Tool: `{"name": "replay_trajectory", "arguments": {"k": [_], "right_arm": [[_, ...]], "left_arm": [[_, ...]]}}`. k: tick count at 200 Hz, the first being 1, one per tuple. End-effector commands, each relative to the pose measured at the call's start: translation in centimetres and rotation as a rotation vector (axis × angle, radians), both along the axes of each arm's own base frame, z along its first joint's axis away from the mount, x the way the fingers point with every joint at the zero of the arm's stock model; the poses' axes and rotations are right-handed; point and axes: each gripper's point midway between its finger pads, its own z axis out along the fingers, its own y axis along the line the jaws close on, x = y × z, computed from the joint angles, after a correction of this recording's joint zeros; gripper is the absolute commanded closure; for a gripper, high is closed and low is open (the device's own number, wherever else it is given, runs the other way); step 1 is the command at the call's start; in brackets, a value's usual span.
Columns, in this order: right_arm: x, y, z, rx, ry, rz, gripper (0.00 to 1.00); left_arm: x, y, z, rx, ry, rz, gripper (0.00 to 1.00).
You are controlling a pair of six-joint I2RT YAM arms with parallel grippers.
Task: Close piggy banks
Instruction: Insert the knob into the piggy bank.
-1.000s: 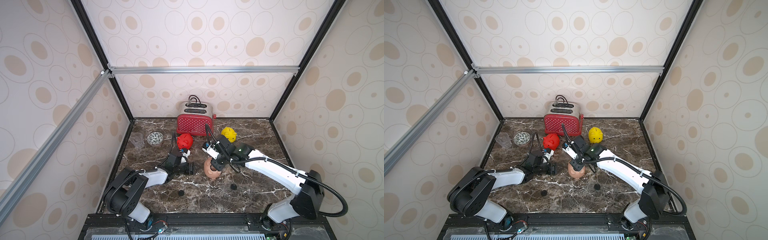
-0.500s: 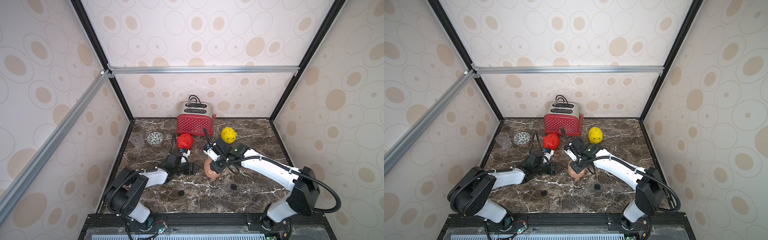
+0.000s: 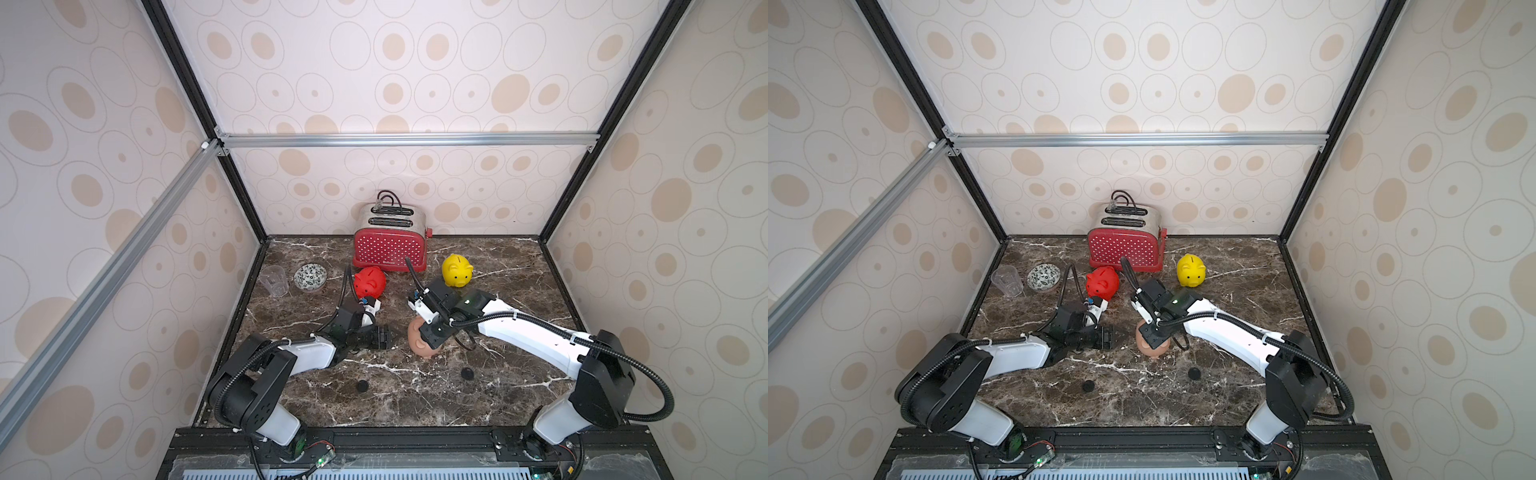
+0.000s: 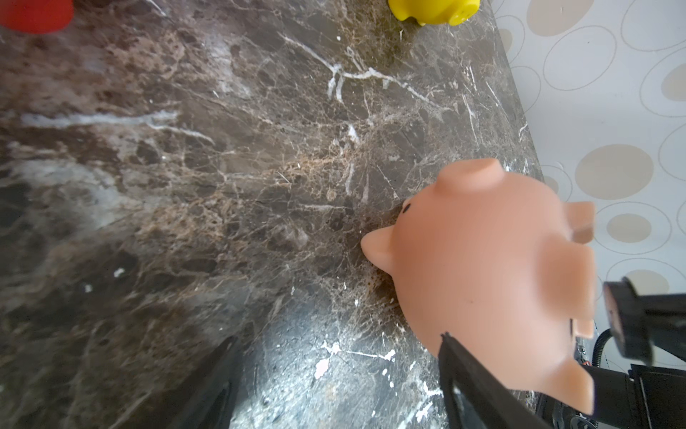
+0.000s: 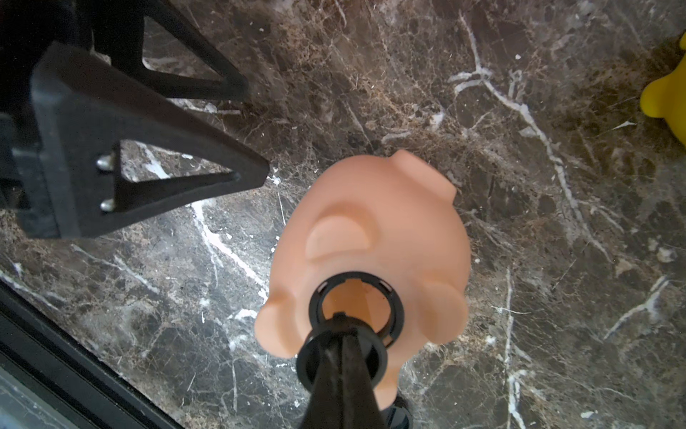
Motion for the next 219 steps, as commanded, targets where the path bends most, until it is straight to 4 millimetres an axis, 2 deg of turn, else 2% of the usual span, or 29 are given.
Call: {"name": "replay_trajectory", "arguments": {"k": [1, 48, 102, 219], "right_arm": [[0.1, -0.6, -1.1, -0.037, 0.009, -0.024, 1.00], [0.5, -0.7, -1.6, -0.063, 0.006, -0.026, 1.00], [1.1, -0.5, -1.2, -0.068, -0.024, -0.008, 1.00], [1.1, -0.2, -1.6, -0.072, -0.016, 0.012, 1.00]], "left_arm": [[0.5, -0.2, 0.4, -0.017, -0.010, 0.007, 0.17], [0.6, -0.2, 0.3, -0.017, -0.010, 0.008, 0.18], [0.6, -0.2, 0.3, -0.017, -0.010, 0.005, 0.18], [0.6, -0.2, 0.2, -0.017, -0.004, 0.004, 0.18]]}}
